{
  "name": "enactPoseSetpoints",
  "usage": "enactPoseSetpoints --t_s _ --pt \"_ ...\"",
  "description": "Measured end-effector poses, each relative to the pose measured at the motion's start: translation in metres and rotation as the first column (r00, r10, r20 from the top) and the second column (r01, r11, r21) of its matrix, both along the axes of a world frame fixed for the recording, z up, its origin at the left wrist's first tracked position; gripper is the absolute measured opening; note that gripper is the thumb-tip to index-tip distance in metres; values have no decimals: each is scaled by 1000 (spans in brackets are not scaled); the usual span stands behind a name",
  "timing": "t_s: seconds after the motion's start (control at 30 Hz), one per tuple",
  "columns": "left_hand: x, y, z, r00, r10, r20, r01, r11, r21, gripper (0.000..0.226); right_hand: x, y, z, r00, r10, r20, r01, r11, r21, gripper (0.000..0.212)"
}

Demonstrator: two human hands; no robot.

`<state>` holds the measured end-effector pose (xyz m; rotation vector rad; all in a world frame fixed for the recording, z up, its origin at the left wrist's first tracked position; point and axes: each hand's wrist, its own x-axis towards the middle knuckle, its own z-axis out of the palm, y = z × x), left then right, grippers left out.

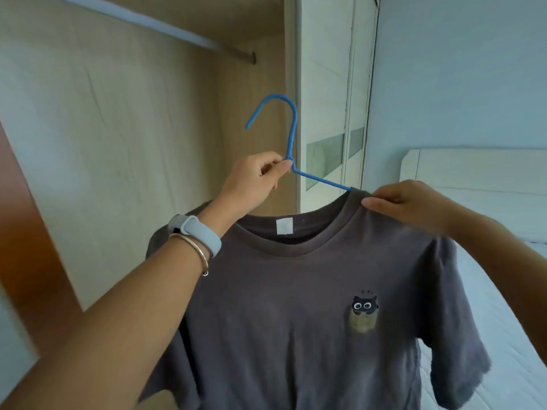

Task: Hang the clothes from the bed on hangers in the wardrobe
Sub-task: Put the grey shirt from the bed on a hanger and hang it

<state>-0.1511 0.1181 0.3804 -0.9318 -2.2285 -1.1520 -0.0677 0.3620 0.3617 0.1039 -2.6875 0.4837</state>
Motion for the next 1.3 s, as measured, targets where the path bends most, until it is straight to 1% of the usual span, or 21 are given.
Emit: enactPoseSetpoints --t_s 0.07,0.13,0.2,0.3,0.4,0.47,0.5,0.53,0.57,0.63,0.67,0.7,0.77,0.83,0.9,0.97,1.0,1.07,1.17,1.23,1.3 --pt "-23 -7 6 1000 23 -15 -22 999 47 20 -15 -11 8 1000 -3 3 3 997 79 42" --pt "-45 -12 13 999 43 -22 -40 992 118 21 -31 -26 16 1000 15 -6 -14 993 116 43" --pt "-63 -18 21 994 94 -47 -83 978 193 23 -49 -41 25 999 52 -17 -50 993 104 42" --pt "-96 -33 39 978 192 -88 -158 941 299 28 -87 -64 44 993 103 -60 -102 994 33 40" --pt "-130 -51 60 922 343 -183 -252 886 390 24 -136 -89 66 979 136 -151 -134 991 25 40" --pt "-148 -64 71 862 454 -225 -301 816 494 17 -174 -107 79 968 144 -208 -135 989 56 41" --pt "-156 -71 75 841 506 -192 -337 767 545 16 -192 -116 86 960 151 -235 -141 988 60 42" --pt "-165 -79 78 836 536 -119 -383 725 572 19 -209 -125 93 954 166 -251 -157 986 53 43" --pt "-175 -85 80 844 535 -26 -431 707 560 25 -225 -134 101 947 190 -257 -185 982 44 42" --pt "-187 -94 89 870 479 118 -475 750 461 38 -253 -155 120 925 258 -278 -262 965 25 43" --pt "-193 -95 97 876 460 141 -474 772 423 39 -266 -166 130 907 298 -297 -306 952 18 43" --pt "-199 -97 107 875 467 131 -476 777 412 37 -277 -179 140 887 345 -308 -357 934 19 43" --pt "-206 -101 130 838 537 93 -518 731 443 36 -293 -208 158 830 468 -302 -487 873 14 44" --pt "-209 -114 152 784 612 105 -573 648 502 33 -299 -236 175 764 588 -265 -619 784 -42 40" --pt "-207 -134 170 760 635 140 -592 588 551 23 -298 -258 189 684 708 -175 -729 669 -145 29" --pt "-202 -153 185 749 636 186 -600 531 599 19 -297 -276 199 574 811 -117 -807 536 -248 23" --pt "-199 -162 192 746 636 197 -596 507 622 22 -297 -286 202 533 836 -133 -829 484 -281 23" --pt "-194 -177 202 731 658 184 -591 475 652 27 -295 -305 210 482 853 -198 -849 400 -345 23" --pt "-186 -200 214 712 675 191 -598 442 669 29 -289 -332 221 411 883 -225 -828 259 -498 22" --pt "-178 -214 222 709 664 237 -619 425 661 24 -284 -348 226 385 894 -230 -796 196 -573 23" --pt "-165 -219 225 675 682 282 -664 394 635 22 -281 -363 227 369 898 -238 -779 159 -607 13"
